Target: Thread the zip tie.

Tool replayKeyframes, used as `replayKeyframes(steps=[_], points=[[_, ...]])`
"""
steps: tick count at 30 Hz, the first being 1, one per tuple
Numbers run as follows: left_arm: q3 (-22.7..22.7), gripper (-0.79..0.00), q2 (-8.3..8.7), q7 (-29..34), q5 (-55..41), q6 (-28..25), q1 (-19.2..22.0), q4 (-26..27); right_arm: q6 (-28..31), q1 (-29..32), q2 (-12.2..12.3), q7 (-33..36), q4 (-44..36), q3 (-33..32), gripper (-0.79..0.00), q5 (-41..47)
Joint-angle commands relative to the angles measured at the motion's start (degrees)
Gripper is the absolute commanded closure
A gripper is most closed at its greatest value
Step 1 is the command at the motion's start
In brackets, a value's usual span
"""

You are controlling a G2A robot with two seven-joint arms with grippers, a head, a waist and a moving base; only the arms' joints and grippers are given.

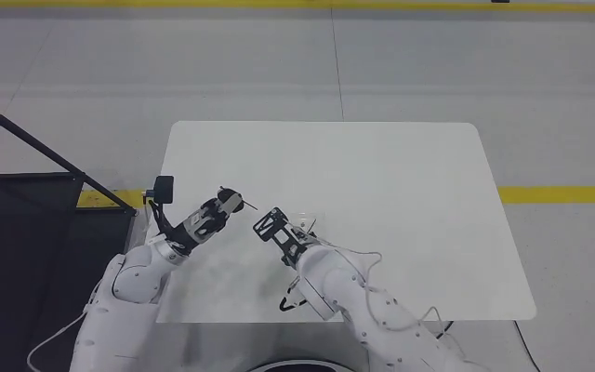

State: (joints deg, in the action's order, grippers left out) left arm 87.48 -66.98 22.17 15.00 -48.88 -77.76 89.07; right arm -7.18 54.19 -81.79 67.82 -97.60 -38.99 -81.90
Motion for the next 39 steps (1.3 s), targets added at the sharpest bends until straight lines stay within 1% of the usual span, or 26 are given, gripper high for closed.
replayKeyframes(steps=[1,16,22,27,29,31,36,39], points=[[-0.08,0.0,0.07,-0.12,-0.01,-0.08,0.07,-0.08,0.09,-0.06,-0.22,0.06,0.41,-0.03,-0.289,-0.03],[-0.16,0.0,0.65,-0.7,-0.48,-0.23,0.22,-0.55,0.73,-1.49,-2.22,0.67,3.97,-0.31,-0.228,-0.24],[-0.28,0.0,0.83,-1.17,-0.35,-0.03,0.3,-0.61,0.9,-1.34,-2.78,0.67,4.4,-0.67,-0.111,-0.77],[-0.47,0.0,0.96,-1.5,-0.4,0.08,0.29,-0.66,0.94,-0.8,-3.08,0.54,4.1,-1.17,-0.074,-1.82],[-0.55,0.0,1.02,-1.58,-0.39,0.1,0.3,-0.65,0.69,-0.47,-3.17,0.53,3.74,-1.34,-0.049,-2.65],[-0.61,0.0,1.08,-1.67,-0.41,0.13,0.33,-0.67,0.52,0.0,-3.25,0.41,3.22,-1.51,0.0,-3.44],[-0.78,0.0,1.22,-1.75,-0.39,0.19,0.44,-0.7,-0.4,1.36,-3.3,-0.45,1.39,-2.28,0.0,-6.37],[-0.84,0.0,1.33,-1.71,-0.53,0.13,0.51,-0.69,-1.55,3.32,-3.07,-2.94,-1.36,-3.23,0.0,-9.59]])
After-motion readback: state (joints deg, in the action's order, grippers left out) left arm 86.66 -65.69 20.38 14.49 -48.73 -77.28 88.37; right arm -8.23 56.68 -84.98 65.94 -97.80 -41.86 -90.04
